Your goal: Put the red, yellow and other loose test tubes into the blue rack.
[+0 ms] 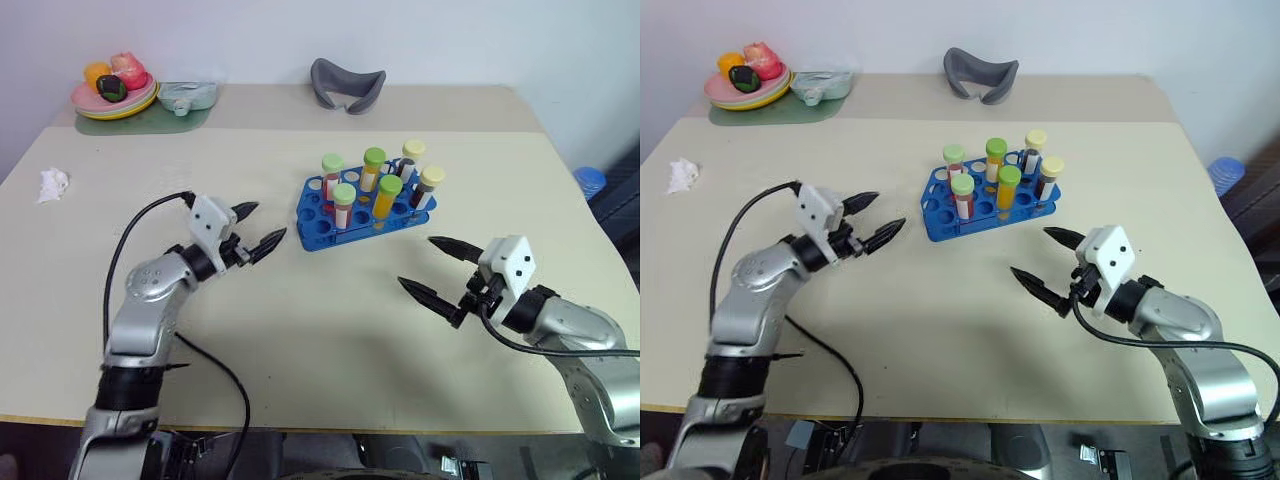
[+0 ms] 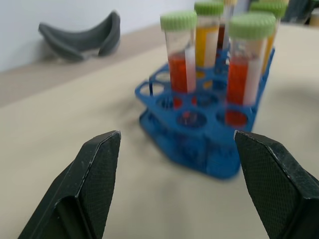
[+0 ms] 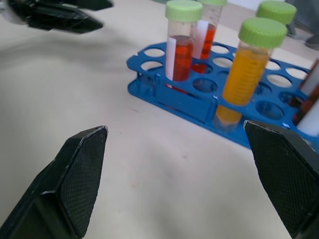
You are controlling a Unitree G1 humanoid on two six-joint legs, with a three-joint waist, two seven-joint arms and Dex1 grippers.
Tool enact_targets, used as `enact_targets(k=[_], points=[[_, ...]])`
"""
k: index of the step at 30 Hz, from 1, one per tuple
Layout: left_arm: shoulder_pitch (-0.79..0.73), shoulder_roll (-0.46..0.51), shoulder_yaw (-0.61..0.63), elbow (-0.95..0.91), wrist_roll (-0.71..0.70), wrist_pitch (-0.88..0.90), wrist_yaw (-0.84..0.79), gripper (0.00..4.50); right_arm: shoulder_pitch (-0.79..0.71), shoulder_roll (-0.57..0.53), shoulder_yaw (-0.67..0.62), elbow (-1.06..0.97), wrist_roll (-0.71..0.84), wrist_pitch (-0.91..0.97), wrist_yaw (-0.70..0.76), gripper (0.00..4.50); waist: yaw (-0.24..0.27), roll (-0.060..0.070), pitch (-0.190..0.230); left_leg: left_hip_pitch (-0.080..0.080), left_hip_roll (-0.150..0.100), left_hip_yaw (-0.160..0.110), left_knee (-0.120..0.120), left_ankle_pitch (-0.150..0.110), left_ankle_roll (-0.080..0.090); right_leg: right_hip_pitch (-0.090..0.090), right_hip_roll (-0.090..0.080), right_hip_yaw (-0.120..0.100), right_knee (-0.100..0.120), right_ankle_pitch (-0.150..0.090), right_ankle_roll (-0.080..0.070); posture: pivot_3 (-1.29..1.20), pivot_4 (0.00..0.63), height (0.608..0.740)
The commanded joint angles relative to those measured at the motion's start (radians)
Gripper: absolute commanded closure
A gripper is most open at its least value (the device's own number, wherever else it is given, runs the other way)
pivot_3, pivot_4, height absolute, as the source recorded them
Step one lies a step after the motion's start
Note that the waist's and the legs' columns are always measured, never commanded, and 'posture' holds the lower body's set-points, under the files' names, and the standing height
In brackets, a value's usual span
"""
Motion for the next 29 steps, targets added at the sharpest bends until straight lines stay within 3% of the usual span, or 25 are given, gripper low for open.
enact_targets(k=[1,10,16,29], points=[[0.060,0.043,0.054,-0.157,-0.080,0.089,0.006,0.80,0.024,-0.031,-0.041,0.057,-0.006,-0.062,0.062,0.00,0.003,0.000,0.000,0.000,0.000,0.000,0.000,0.000,0.000,0.000,0.000,0.000,0.000,0.000,0.000,0.00,0.150,0.740],[0.271,0.114,0.185,-0.393,-0.215,0.224,0.043,0.80,0.163,-0.111,-0.208,0.257,0.003,-0.209,0.227,0.00,-0.004,0.000,0.000,0.002,0.000,0.001,-0.001,0.000,0.000,0.002,0.000,0.000,-0.002,0.000,0.000,0.00,0.150,0.740],[0.377,0.163,0.250,-0.427,-0.270,0.211,0.000,0.80,0.100,-0.122,-0.229,0.427,-0.017,-0.296,0.257,0.00,-0.004,0.000,0.000,0.017,0.001,0.003,-0.004,-0.001,0.001,0.017,0.000,0.001,-0.007,-0.001,-0.001,0.00,0.150,0.740],[0.461,0.177,0.284,-0.446,-0.316,0.164,-0.022,0.80,0.100,-0.142,-0.250,0.470,-0.017,-0.315,0.288,0.00,-0.003,0.000,0.000,0.015,0.001,0.003,-0.004,-0.002,0.003,0.018,0.000,0.001,-0.011,0.000,-0.001,0.00,0.150,0.740]])
